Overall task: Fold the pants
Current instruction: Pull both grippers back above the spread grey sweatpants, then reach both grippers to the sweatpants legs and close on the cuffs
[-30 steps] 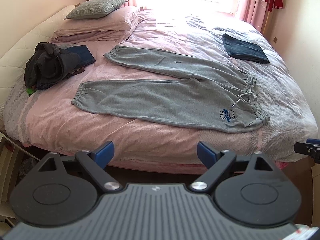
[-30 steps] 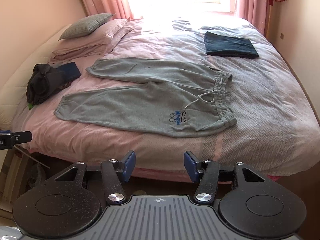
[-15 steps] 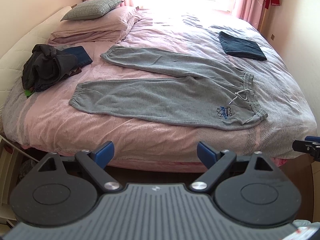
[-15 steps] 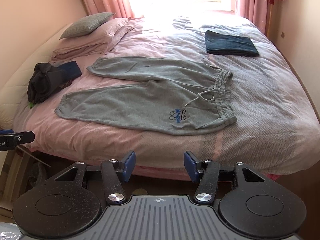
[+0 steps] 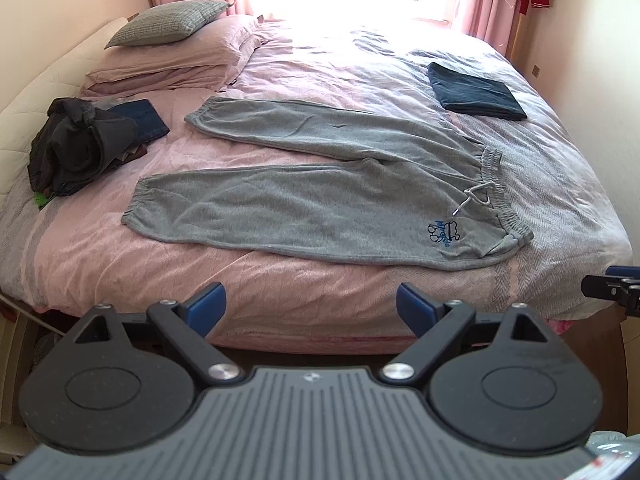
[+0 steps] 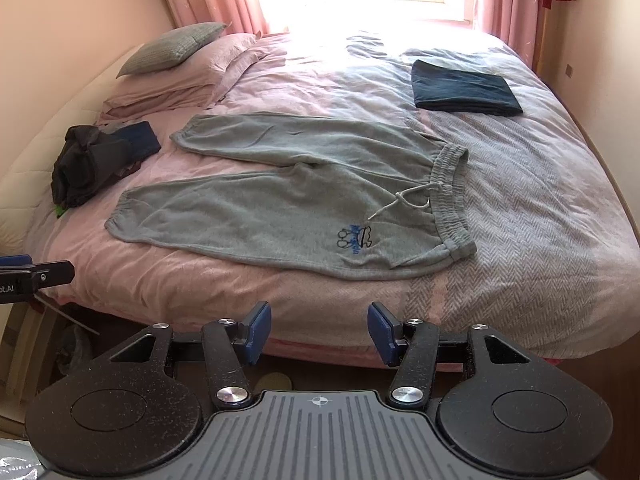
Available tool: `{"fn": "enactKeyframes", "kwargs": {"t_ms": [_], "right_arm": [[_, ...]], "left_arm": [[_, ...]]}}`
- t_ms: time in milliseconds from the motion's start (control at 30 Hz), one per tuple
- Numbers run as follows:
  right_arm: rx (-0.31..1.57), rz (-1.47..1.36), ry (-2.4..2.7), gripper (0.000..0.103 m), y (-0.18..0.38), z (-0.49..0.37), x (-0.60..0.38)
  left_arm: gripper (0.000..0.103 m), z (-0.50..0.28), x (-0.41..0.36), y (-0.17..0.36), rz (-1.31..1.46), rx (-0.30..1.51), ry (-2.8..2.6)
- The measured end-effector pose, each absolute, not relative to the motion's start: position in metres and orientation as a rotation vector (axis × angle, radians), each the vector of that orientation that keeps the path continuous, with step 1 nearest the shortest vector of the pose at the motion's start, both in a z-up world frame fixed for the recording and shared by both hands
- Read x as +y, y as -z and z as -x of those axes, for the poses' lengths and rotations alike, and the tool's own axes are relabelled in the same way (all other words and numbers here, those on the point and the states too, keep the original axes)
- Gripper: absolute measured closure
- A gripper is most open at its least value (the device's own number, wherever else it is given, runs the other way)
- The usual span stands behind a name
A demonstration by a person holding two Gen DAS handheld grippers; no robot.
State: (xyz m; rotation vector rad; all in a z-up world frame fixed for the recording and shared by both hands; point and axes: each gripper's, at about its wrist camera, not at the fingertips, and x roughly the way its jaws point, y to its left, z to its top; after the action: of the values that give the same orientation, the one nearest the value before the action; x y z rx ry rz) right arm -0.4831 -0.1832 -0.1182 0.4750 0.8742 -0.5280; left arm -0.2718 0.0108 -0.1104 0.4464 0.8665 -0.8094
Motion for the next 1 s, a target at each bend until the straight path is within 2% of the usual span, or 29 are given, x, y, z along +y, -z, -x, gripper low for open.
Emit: {"fn": "enactKeyframes", "kwargs": {"t_ms": [233, 567, 800, 1000], "right_arm": [[0.868, -0.481, 0.58, 0.052, 0.122, 0.448, -0.207], [0.868, -0.535, 0.704, 0.052, 0.129, 0.353, -0.245], [0.794, -0.631, 0.81, 0.052, 0.137, 0.3, -0.272], [0.769, -0.669, 0.869, 0.052, 0.168, 0.277, -0.298]], "left_arm": [[0.01, 0.222, -0.027, 0.119, -0.457, 0.849, 0.87], [0.009, 0.1, -0.092, 0.12, -0.53, 0.804, 1.008], [0.009, 0.021, -0.141, 0.126, -0.55, 0.755, 1.16], [0.016, -0.023, -0.187, 0.168, -0.649, 0.772, 1.218]]}}
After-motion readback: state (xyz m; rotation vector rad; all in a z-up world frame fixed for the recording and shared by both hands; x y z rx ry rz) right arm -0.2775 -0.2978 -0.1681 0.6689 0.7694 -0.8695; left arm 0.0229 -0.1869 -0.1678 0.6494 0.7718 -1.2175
